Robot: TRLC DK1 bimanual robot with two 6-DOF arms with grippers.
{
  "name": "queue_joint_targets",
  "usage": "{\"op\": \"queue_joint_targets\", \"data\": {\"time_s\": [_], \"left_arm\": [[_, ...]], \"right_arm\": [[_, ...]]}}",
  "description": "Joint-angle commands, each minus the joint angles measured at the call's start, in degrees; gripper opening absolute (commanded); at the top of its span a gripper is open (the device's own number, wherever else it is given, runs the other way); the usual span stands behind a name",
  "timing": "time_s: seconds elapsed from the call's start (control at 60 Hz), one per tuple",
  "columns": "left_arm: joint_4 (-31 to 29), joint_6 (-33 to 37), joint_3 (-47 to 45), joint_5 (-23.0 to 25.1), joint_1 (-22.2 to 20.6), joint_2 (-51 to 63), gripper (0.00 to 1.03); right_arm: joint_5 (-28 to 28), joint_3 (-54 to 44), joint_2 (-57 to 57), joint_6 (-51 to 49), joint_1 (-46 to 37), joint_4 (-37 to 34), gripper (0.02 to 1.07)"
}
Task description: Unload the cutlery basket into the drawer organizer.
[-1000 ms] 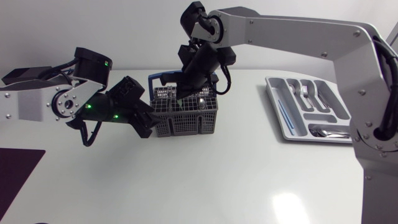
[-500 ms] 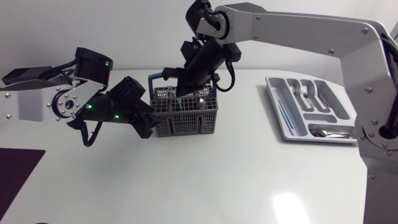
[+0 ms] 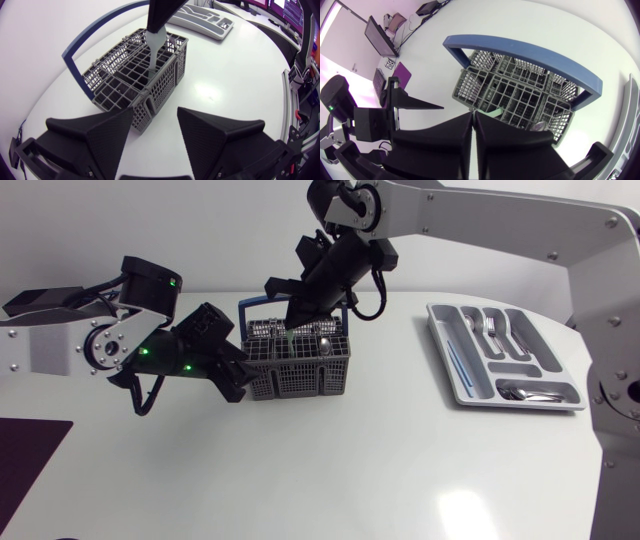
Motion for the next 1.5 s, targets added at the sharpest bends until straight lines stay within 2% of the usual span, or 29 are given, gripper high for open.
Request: {"op": "queue_joint_targets", "data": {"time_s": [0.0,0.883,1.483], "left_arm": [[0.46,0.91,-1.23,-0.09,-0.57,-0.12,0.63],[0.29,0.91,-1.23,-0.71,-0.92,-0.21,0.63],[0.20,0.73,-1.41,-0.79,-1.18,-0.64,0.63]], "right_arm": [[-0.48,-0.57,-1.91,0.65,-0.74,-0.61,0.08],[-1.62,-1.27,-6.83,-1.46,-0.74,-3.07,0.08],[-1.62,-5.93,-13.77,-1.38,-0.48,-3.16,0.08]]}}
